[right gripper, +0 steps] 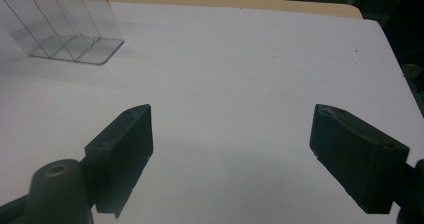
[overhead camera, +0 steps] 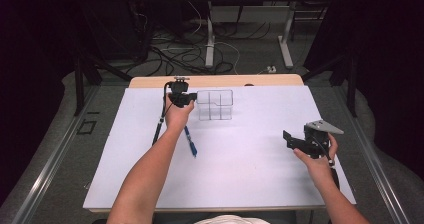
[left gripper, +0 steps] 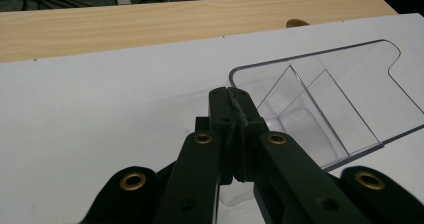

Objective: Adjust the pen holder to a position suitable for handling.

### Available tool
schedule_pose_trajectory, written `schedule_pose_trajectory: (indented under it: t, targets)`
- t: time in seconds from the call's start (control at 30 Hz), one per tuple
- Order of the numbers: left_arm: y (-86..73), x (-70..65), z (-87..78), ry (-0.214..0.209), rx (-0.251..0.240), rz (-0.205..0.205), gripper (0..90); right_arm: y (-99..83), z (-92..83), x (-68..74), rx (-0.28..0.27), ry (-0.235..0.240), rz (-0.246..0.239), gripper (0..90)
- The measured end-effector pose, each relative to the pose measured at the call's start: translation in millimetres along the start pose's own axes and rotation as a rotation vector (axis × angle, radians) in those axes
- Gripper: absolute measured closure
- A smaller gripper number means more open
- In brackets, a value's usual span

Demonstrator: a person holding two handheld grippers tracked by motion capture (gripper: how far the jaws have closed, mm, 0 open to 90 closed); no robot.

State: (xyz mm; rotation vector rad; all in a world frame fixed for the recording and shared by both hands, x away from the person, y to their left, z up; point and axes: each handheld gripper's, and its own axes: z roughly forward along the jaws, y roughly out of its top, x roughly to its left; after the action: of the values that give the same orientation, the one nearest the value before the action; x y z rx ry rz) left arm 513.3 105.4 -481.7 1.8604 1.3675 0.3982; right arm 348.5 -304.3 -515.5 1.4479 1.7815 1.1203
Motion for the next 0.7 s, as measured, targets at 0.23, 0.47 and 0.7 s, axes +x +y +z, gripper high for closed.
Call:
schedule_pose_trajectory:
  t: [0.23, 0.47, 0.7]
  targets:
    - [-2.9, 6.0, -14.7, -0.003, -0.018, -0.013, 88.0, 1.5, 0.4, 1.7, -0.006, 0.007, -0.002, 19.4]
    - [-11.9, 12.3, -37.7, -0.036, -0.073, -0.062, 82.8, 6.3, -4.3, 7.7, -0.022, 0.007, -0.01, 21.1]
    - [-23.7, 24.3, -58.5, -0.065, -0.117, -0.101, 72.3, 8.1, -2.8, 17.9, -0.012, 0.039, -0.015, 18.7]
